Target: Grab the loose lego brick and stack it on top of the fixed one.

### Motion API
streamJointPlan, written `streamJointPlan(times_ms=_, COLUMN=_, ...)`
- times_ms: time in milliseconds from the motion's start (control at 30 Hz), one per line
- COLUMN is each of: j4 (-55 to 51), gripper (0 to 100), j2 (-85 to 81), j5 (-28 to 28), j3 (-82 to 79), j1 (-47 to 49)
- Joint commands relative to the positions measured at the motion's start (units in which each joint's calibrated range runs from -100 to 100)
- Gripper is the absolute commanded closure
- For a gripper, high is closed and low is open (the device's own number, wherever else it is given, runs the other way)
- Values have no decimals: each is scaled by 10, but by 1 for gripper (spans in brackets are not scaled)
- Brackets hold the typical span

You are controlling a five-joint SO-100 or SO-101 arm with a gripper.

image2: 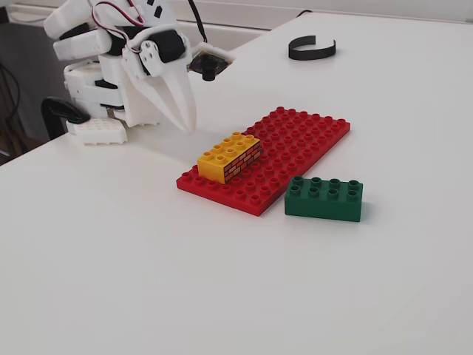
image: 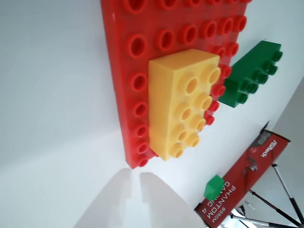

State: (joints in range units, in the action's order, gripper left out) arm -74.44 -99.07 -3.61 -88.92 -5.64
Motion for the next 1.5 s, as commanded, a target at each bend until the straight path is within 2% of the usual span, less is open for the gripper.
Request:
streamJointPlan(times_ms=0, j4=-12, gripper=99, j2=31, j5=-5, j3=84, j1=25)
streamJointPlan(times_ms=167, j4=5, gripper=99, j2=238, j5=6, j3=262, j1=36)
streamJointPlan(times_ms=267, j4=20, gripper=99, j2=409, j5=38, j3=394, j1=35)
streamJointPlan(times_ms=567, j4=-41, gripper=99, j2=848, j5=166, j3=772, j1=44)
streamJointPlan(times_ms=933, j4=-78, gripper=99, j2=1114, j5=319, j3=1088, j1=50)
streamJointPlan(times_ms=1233, j4=-80, gripper=98, j2=1262, j5=395, j3=1172, j1=53)
streamJointPlan(times_ms=1333, j4=-86, gripper=92, j2=1279, j5=407, j3=1172, j1=50)
streamJointPlan(times_ms=1467, j4=-92, gripper=72, j2=1290, j5=418, j3=1172, j1=39)
